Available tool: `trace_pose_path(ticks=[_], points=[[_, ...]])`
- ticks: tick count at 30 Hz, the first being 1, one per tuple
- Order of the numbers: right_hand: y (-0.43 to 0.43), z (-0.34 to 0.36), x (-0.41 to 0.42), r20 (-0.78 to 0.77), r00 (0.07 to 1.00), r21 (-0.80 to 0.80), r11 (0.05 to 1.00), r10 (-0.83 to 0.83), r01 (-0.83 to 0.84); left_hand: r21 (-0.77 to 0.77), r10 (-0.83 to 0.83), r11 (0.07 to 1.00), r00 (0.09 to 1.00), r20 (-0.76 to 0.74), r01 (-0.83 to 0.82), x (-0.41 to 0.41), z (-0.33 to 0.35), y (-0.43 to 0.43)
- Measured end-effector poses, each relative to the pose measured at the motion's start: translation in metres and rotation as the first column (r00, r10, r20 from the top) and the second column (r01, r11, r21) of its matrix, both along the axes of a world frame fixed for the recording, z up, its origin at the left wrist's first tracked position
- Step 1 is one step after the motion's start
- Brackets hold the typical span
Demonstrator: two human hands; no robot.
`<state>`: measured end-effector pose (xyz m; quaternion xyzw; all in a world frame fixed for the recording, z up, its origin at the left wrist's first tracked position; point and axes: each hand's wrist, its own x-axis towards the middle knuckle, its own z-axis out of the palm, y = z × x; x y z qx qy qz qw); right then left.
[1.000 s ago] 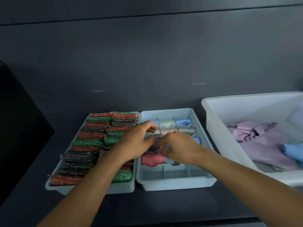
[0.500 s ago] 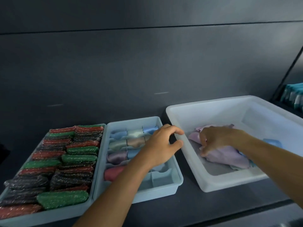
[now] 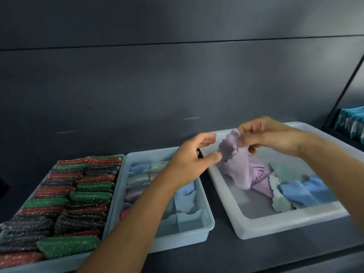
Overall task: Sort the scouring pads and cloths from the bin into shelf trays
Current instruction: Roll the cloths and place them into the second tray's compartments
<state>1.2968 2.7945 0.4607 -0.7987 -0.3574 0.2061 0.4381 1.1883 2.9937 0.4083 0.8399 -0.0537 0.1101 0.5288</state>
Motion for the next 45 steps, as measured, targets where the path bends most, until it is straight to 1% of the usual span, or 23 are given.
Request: trace_pose_path(ticks=[4,7,10,13,14,15,17,18,19,21,23,24,26,28,29,31,32,35,36,39,41,43,45], points=[[0.017,0.036,-0.017,0.01,0.992,0.144,0.981,0.129,-0.129,-0.163,-0.087,0.982,0.994,0.073,0.098,0.006,0.036,0.0],[0.032,0.055,-0.027,0.056,0.993,0.256,0.96,0.104,-0.115,-0.215,-0.065,0.973,0.992,0.106,0.087,0.003,0.062,0.011],[0.047,0.063,-0.029,0.09,0.995,0.398,0.915,0.033,-0.067,-0.254,0.088,0.966,0.982,0.169,-0.043,-0.003,0.086,0.023],[0.051,0.054,-0.039,0.01,0.992,0.493,0.862,0.124,-0.113,-0.387,0.277,0.905,0.937,0.212,-0.179,-0.007,0.1,0.034],[0.053,0.047,-0.045,0.026,0.991,0.485,0.865,0.13,-0.127,-0.42,0.321,0.884,0.921,0.222,-0.207,-0.008,0.102,0.038],[0.058,0.04,-0.053,0.086,0.99,0.443,0.886,0.112,-0.139,-0.442,0.36,0.867,0.904,0.232,-0.232,-0.011,0.104,0.04],[0.076,0.026,-0.073,0.266,0.964,0.357,0.93,-0.013,-0.086,-0.456,0.4,0.85,0.885,0.236,-0.263,-0.017,0.107,0.044],[0.086,0.019,-0.081,0.354,0.928,0.389,0.921,-0.116,-0.034,-0.461,0.402,0.847,0.887,0.228,-0.265,-0.02,0.108,0.045],[0.096,0.015,-0.083,0.378,0.902,0.469,0.883,-0.21,0.009,-0.461,0.396,0.847,0.892,0.219,-0.263,-0.023,0.108,0.047],[0.11,0.017,-0.087,0.295,0.898,0.656,0.753,-0.328,0.059,-0.429,0.387,0.861,0.899,0.204,-0.273,-0.031,0.106,0.054],[0.116,0.026,-0.086,0.203,0.88,0.738,0.658,-0.428,0.149,-0.399,0.376,0.874,0.907,0.189,-0.279,-0.038,0.103,0.064],[0.118,0.03,-0.085,0.146,0.888,0.755,0.629,-0.435,0.184,-0.41,0.371,0.87,0.911,0.18,-0.273,-0.041,0.101,0.069],[0.121,0.036,-0.086,-0.054,0.92,0.747,0.596,-0.388,0.295,-0.449,0.367,0.852,0.919,0.146,-0.269,-0.047,0.097,0.078],[0.123,0.035,-0.086,-0.243,0.928,0.659,0.653,-0.284,0.372,-0.483,0.372,0.831,0.921,0.116,-0.274,-0.05,0.092,0.082],[0.123,0.033,-0.087,-0.265,0.934,0.611,0.707,-0.241,0.356,-0.495,0.38,0.823,0.918,0.112,-0.28,-0.051,0.09,0.083],[0.124,0.024,-0.09,-0.212,0.963,0.582,0.77,-0.165,0.26,-0.503,0.406,0.812,0.906,0.121,-0.296,-0.053,0.088,0.085],[0.127,0.021,-0.092,-0.211,0.967,0.608,0.756,-0.14,0.242,-0.501,0.416,0.81,0.901,0.126,-0.304,-0.054,0.086,0.086],[0.133,0.02,-0.093,-0.309,0.932,0.685,0.635,-0.19,0.357,-0.489,0.425,0.813,0.896,0.125,-0.318,-0.057,0.083,0.092],[0.134,0.02,-0.09,-0.316,0.926,0.691,0.619,-0.208,0.375,-0.495,0.413,0.814,0.902,0.125,-0.304,-0.058,0.081,0.094],[0.133,0.022,-0.086,-0.249,0.936,0.649,0.674,-0.251,0.353,-0.516,0.361,0.816,0.926,0.105,-0.26,-0.061,0.08,0.1],[0.132,0.021,-0.083,-0.141,0.936,0.599,0.725,-0.323,0.34,-0.456,0.379,0.836,0.922,0.083,-0.303,-0.062,0.079,0.102],[0.134,0.021,-0.084,-0.013,0.911,0.57,0.746,-0.411,0.345,-0.32,0.479,0.849,0.868,0.133,-0.419,-0.061,0.077,0.1],[0.138,0.022,-0.09,0.09,0.886,0.569,0.754,-0.454,0.329,-0.151,0.579,0.814,0.766,0.28,-0.561,-0.057,0.072,0.096]])
